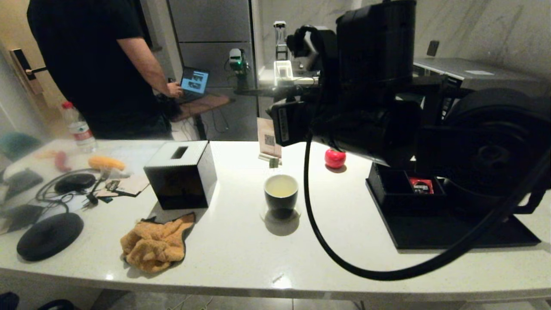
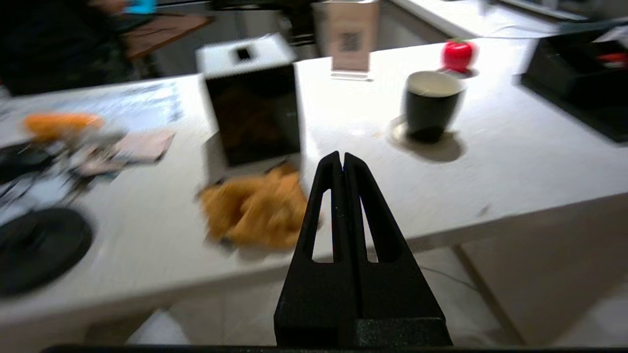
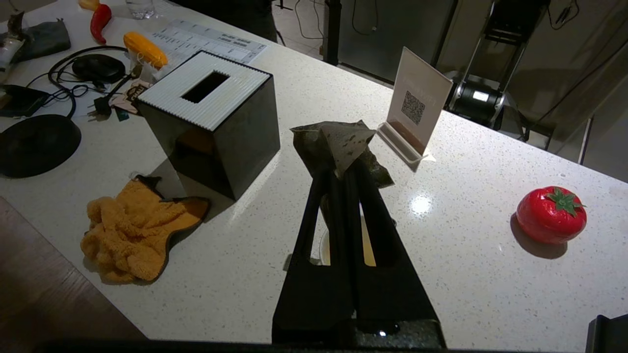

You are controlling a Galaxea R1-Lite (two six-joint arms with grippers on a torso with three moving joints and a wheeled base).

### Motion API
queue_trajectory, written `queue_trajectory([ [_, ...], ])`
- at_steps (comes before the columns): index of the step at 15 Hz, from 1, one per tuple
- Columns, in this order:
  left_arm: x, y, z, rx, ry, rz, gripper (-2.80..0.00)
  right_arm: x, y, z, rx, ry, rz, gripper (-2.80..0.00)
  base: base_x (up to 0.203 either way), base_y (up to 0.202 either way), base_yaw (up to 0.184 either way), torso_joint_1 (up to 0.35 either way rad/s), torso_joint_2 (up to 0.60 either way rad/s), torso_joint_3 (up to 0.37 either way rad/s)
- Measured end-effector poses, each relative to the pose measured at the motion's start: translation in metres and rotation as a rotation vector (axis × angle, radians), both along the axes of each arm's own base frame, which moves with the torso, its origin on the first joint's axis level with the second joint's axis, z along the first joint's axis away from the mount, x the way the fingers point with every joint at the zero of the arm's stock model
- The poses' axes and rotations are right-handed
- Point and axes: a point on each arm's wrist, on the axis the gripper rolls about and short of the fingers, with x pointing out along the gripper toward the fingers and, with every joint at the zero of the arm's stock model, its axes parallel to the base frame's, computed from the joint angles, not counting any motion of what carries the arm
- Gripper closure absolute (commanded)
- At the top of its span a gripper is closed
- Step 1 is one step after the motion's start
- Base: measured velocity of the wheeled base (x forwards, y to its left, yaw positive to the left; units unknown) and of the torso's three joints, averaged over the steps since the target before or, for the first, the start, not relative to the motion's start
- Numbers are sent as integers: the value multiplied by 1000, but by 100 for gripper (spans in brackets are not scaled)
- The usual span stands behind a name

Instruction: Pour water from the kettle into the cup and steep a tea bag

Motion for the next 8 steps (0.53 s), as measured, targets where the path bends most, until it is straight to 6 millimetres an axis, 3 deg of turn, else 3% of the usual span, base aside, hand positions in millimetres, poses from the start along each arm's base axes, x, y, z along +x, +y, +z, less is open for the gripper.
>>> queue_trajectory([
  [3, 27, -2, 31, -1, 34, -85, 0, 0, 0, 2, 7, -6, 0, 0, 0, 0, 0, 0, 0, 0],
  [8, 91, -14, 72, 0, 78, -269, 0, -1, -1, 7, 20, -17, 1, 0, 0, 0, 0, 0, 0, 0],
])
